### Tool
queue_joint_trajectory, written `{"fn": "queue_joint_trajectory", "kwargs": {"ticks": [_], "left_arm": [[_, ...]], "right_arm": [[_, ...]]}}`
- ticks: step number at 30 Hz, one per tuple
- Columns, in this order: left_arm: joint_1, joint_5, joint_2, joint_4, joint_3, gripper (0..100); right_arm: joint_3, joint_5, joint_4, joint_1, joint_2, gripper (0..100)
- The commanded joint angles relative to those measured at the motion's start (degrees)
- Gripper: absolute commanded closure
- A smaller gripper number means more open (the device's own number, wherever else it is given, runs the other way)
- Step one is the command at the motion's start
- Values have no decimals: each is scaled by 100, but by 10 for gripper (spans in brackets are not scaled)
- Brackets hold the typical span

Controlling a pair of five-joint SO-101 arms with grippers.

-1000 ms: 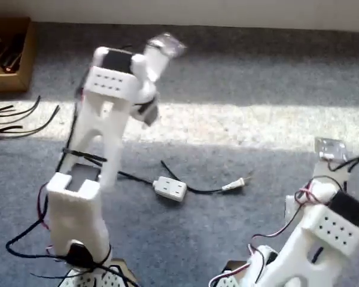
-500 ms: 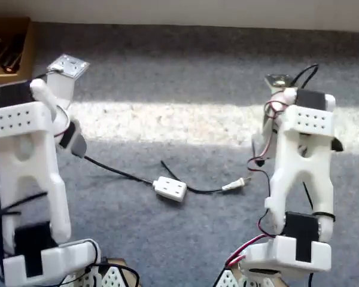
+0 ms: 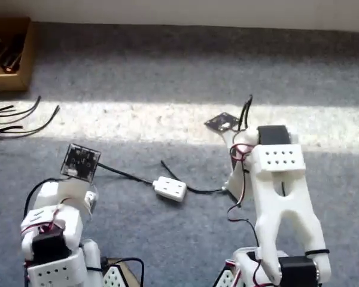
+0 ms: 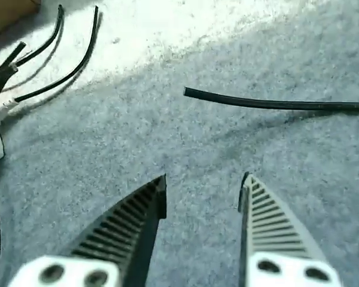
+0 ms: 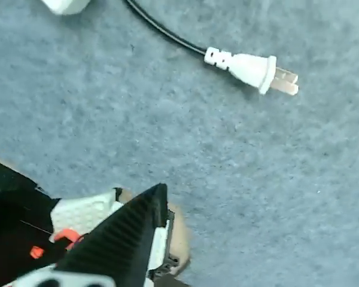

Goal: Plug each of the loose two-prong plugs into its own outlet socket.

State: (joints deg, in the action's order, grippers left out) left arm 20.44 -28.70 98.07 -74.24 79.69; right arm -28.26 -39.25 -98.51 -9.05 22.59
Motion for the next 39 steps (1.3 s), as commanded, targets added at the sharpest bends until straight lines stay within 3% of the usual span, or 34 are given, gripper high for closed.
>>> {"fn": "queue_joint_trajectory", "kwargs": {"ticks": [1, 7, 11, 15, 23, 30, 39], "left_arm": [[57, 62, 734, 62, 338, 793], [57, 62, 505, 114, 664, 793], [66, 62, 505, 114, 725, 793], [48, 62, 505, 158, 910, 793], [48, 62, 505, 202, 1077, 793], [48, 44, 505, 237, 1253, 793], [40, 44, 505, 237, 1279, 793]], "right_arm": [[101, -1732, -22, 347, 75, 332], [198, -2927, 910, 295, -505, 371], [163, -4264, 1253, 277, -989, 513], [207, -4334, 1305, 180, -1209, 639], [180, -4633, 1253, -400, -1121, 576], [-22, -5204, 1455, -426, -1130, 547], [-1666, -5530, 3081, -409, -1341, 548]]}}
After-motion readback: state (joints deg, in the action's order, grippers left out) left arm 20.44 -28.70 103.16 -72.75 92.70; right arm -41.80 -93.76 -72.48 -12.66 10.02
